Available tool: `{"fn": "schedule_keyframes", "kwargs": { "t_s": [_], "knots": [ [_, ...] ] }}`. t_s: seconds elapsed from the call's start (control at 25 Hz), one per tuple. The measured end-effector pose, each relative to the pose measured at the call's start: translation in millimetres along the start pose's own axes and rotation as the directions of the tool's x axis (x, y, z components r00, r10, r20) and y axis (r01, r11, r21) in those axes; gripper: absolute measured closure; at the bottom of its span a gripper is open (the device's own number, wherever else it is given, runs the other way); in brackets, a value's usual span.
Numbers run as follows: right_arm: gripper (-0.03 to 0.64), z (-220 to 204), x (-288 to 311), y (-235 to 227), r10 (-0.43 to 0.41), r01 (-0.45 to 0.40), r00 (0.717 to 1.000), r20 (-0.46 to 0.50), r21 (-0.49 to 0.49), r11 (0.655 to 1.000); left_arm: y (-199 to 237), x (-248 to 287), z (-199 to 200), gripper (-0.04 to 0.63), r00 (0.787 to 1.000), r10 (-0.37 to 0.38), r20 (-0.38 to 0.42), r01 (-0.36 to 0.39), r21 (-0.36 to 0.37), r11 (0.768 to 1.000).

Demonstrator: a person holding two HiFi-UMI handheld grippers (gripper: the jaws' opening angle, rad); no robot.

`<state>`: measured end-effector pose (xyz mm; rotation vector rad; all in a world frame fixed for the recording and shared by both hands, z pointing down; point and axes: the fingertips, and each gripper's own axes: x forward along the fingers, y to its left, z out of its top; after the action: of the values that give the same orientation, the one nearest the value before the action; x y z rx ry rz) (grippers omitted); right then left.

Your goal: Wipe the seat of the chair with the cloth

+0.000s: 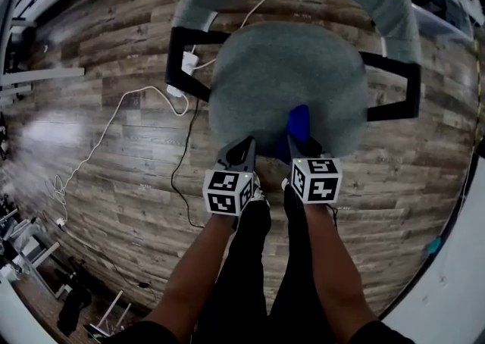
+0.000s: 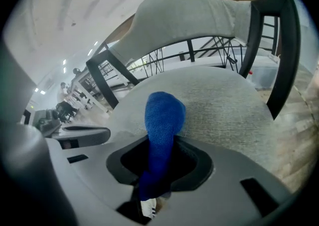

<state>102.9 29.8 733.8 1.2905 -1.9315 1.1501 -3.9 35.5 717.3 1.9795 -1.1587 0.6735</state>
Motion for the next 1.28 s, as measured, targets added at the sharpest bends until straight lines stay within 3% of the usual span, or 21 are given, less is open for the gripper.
{"fn": "schedule_keyframes", "kwargs": {
  "t_s": [0.68, 0.92, 1.28],
  "knots": [
    [0.509, -17.7, -48.7, -84.2, -0.053, 0.053, 0.998, -0.017, 0.024, 0.998, -61.4, 35.8, 8.6, 0.589, 0.996, -0.073, -0.046, 0.077, 0.089, 0.993],
    [0.508, -21.5, -59.4, -110.7, -0.059, 0.059, 0.998, -0.010, 0.075, 0.995, -91.6, 39.7, 4.4, 0.588, 0.993, -0.100, -0.063, 0.105, 0.074, 0.992],
    [0.508, -26.8, -70.1, -139.1, -0.146, 0.147, 0.989, -0.023, 0.095, 0.984, -130.3, 43.9, -8.5, 0.588, 0.985, -0.146, -0.095, 0.153, 0.065, 0.986]
  ]
}}
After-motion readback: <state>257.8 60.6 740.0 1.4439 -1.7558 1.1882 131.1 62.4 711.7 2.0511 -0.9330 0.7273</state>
